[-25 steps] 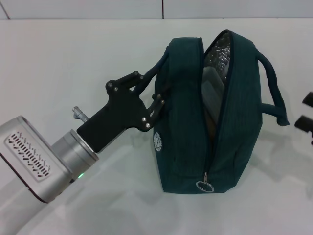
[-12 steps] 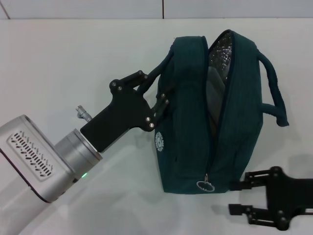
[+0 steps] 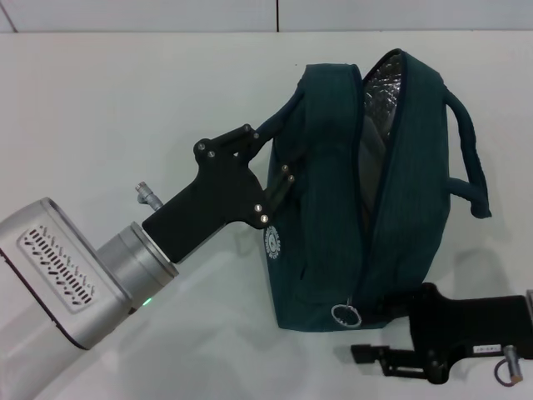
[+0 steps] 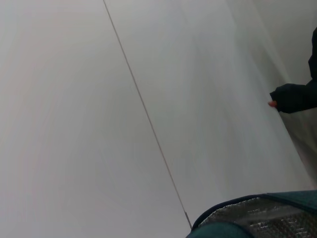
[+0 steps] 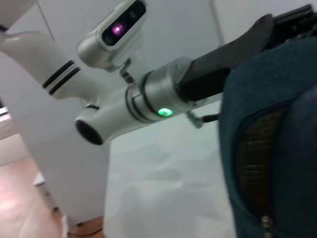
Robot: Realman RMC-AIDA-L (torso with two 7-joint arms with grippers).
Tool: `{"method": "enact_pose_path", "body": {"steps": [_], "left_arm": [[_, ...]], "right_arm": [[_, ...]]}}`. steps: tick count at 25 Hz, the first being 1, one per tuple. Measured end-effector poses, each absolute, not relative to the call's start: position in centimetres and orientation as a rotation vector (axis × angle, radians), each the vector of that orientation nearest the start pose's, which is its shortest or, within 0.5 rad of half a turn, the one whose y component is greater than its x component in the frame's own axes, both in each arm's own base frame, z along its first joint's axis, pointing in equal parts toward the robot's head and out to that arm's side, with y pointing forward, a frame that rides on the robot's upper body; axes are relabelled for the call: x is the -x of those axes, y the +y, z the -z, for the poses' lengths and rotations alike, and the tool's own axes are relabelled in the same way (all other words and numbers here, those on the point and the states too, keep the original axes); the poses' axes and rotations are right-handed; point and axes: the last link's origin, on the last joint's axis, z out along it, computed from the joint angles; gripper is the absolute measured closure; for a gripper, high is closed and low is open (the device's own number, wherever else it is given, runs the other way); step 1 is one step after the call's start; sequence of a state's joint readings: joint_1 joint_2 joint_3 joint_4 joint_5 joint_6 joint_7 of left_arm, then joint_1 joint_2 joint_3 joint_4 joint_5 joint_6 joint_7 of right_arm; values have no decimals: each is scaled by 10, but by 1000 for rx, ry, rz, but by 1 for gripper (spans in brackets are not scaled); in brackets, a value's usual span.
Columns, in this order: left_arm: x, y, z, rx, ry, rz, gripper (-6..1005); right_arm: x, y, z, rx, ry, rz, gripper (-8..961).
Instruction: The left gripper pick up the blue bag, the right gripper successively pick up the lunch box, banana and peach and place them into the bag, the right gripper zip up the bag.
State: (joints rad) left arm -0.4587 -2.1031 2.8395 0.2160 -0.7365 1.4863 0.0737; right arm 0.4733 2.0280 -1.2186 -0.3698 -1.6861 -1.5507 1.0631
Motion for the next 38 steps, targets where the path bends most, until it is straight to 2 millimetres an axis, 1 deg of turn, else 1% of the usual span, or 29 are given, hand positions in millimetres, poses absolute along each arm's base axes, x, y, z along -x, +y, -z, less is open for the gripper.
{"method": "enact_pose_path", "body": {"steps": [3, 6, 7, 11, 13, 21, 25, 27, 30, 32, 34, 38], "left_arm": [[234, 269, 88, 2113, 125, 957, 647], [234, 268, 88, 2113, 125, 958, 646], [234, 268, 88, 2113, 125, 958, 645], [234, 268, 88, 2113, 124, 958, 643], [234, 268, 88, 2113, 124, 958, 642], [234, 268, 88, 2113, 123, 959, 638], [235, 268, 88, 2110, 121, 955, 636], [235, 269, 87, 2108, 120, 953, 635], [236, 268, 87, 2107, 117, 951, 633], [237, 268, 87, 2105, 116, 950, 632], [238, 268, 85, 2097, 113, 950, 631], [236, 267, 82, 2081, 121, 975, 629]], "right_arm": [[-270, 262, 69, 3082, 427, -708, 539], [-268, 264, 70, 3083, 430, -708, 541], [-266, 268, 69, 3055, 439, -729, 563], [-264, 272, 69, 3023, 450, -743, 651], [-264, 273, 69, 3011, 455, -741, 678], [-262, 271, 73, 3059, 383, -696, 785], [-262, 272, 67, 3030, 365, -732, 854], [-263, 272, 63, 2982, 332, -766, 892], [-264, 270, 56, 2877, 249, -847, 904], [-263, 268, 52, 2838, 189, -896, 910], [-261, 264, 51, 2834, 146, -927, 917], [-260, 265, 51, 2846, 128, -925, 920]]}}
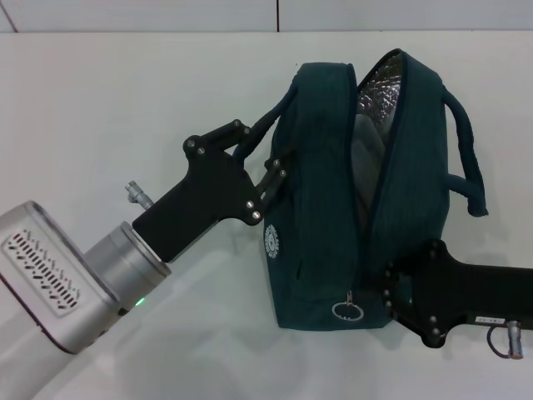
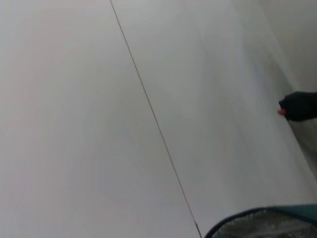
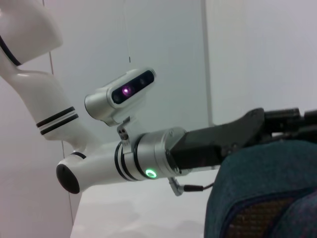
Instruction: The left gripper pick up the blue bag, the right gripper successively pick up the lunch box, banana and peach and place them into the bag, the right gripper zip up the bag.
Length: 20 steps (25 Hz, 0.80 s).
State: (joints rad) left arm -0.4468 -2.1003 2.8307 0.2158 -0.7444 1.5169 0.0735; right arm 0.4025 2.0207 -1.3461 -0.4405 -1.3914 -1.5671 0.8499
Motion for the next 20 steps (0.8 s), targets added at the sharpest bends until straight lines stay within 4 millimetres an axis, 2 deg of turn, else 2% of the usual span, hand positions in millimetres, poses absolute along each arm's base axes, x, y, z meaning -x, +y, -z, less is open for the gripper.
{"method": "enact_pose_path", "body": {"steps": [7, 10, 13, 16, 20], "left_arm": [[235, 264, 78, 2055, 117, 1009, 626], [232, 265, 77, 2044, 41, 1062, 624], [227, 267, 69, 2042, -120, 1224, 511], [227, 272, 52, 2095, -247, 1405, 398], [230, 276, 35, 2187, -365, 1530, 245]], "right_arm": [[-260, 265, 51, 2848, 124, -920, 920], [-261, 264, 51, 2847, 127, -920, 920], [-262, 263, 51, 2845, 135, -920, 919], [-262, 264, 51, 2845, 133, -917, 919], [-257, 268, 50, 2836, 112, -929, 919]]}}
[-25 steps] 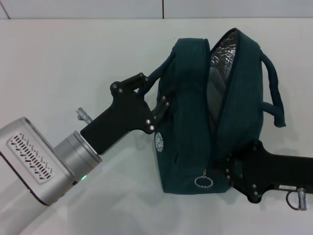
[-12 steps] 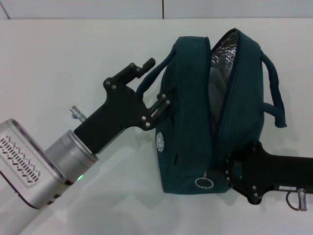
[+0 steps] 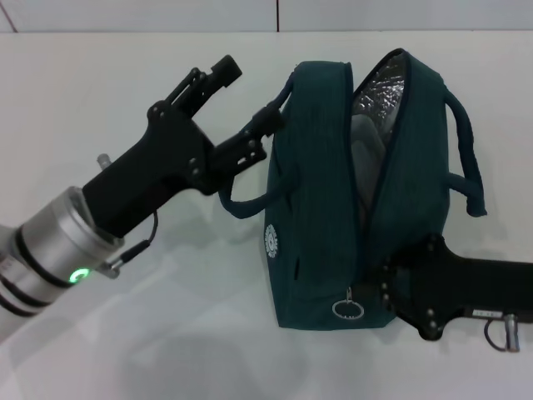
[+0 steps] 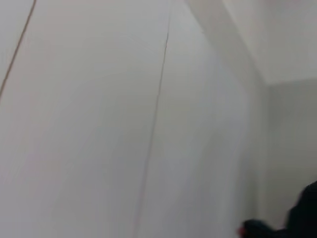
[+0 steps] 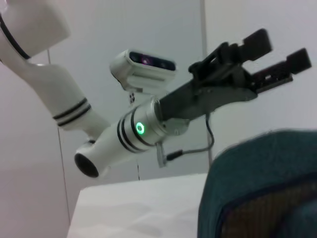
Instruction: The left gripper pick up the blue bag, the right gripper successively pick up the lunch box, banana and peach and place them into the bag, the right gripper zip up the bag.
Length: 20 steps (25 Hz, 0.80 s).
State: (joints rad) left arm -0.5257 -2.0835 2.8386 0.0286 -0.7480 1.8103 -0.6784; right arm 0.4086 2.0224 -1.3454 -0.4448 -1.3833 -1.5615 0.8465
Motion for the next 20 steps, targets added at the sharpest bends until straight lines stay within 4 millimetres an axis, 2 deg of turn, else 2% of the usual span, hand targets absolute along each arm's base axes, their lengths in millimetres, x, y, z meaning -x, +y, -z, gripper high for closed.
{"method": "enact_pose_path", "body": {"steps": [4, 10, 20], "left_arm": [[237, 263, 36, 2235, -359, 1515, 106], [251, 235, 29, 2270, -143, 1450, 108], [279, 210, 32, 2370, -123, 1280, 112]], "right_arm": [[-246, 274, 47, 2816, 77, -997, 919], [-234, 291, 37, 2686, 78, -1079, 919], [-211, 307, 32, 2682, -29, -1141, 918]]}}
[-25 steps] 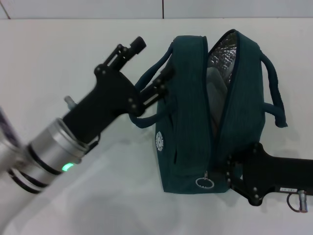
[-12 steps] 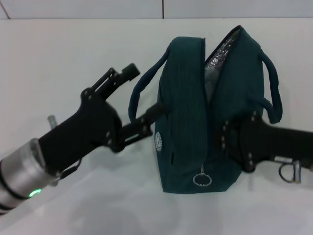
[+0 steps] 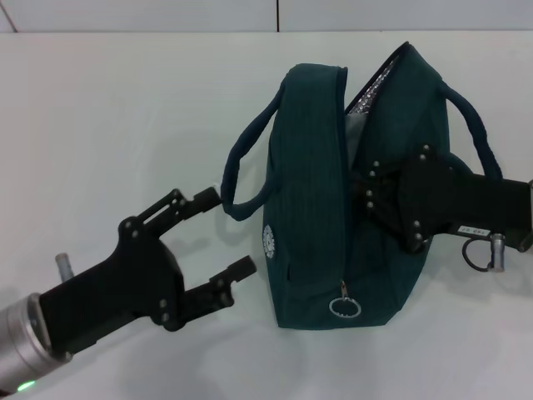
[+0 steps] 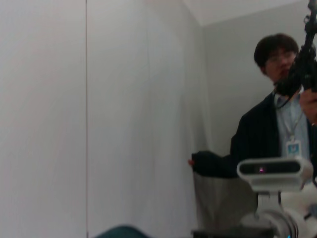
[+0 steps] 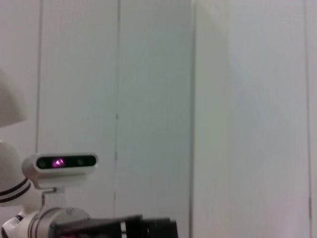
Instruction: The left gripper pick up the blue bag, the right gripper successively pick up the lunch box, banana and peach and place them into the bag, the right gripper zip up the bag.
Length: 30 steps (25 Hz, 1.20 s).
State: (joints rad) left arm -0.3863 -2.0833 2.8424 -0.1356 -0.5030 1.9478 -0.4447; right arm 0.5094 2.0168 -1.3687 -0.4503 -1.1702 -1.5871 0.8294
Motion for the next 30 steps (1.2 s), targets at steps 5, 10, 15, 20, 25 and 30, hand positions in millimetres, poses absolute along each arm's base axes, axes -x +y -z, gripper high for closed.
{"method": "enact_pose_path", "body": {"steps": [5, 10, 15, 20, 25, 30], "left_arm": [[284, 214, 41, 2435, -150, 1194, 155], [284, 219, 57, 2609, -203, 1106, 192], [285, 224, 71, 2687, -211, 1009, 201], [283, 228, 82, 2715, -220, 960, 203], [277, 229, 95, 2764, -200, 925, 205], [274, 232, 102, 2756, -189, 901, 208]], "right_arm": [[-210, 309, 28, 2654, -44, -1154, 918], [-206, 313, 31, 2647, -70, -1136, 918], [-202, 316, 32, 2635, -88, -1143, 917], [-199, 319, 32, 2632, -110, -1133, 917], [-199, 320, 33, 2630, -106, -1133, 917], [-199, 320, 32, 2626, -106, -1129, 917]]}}
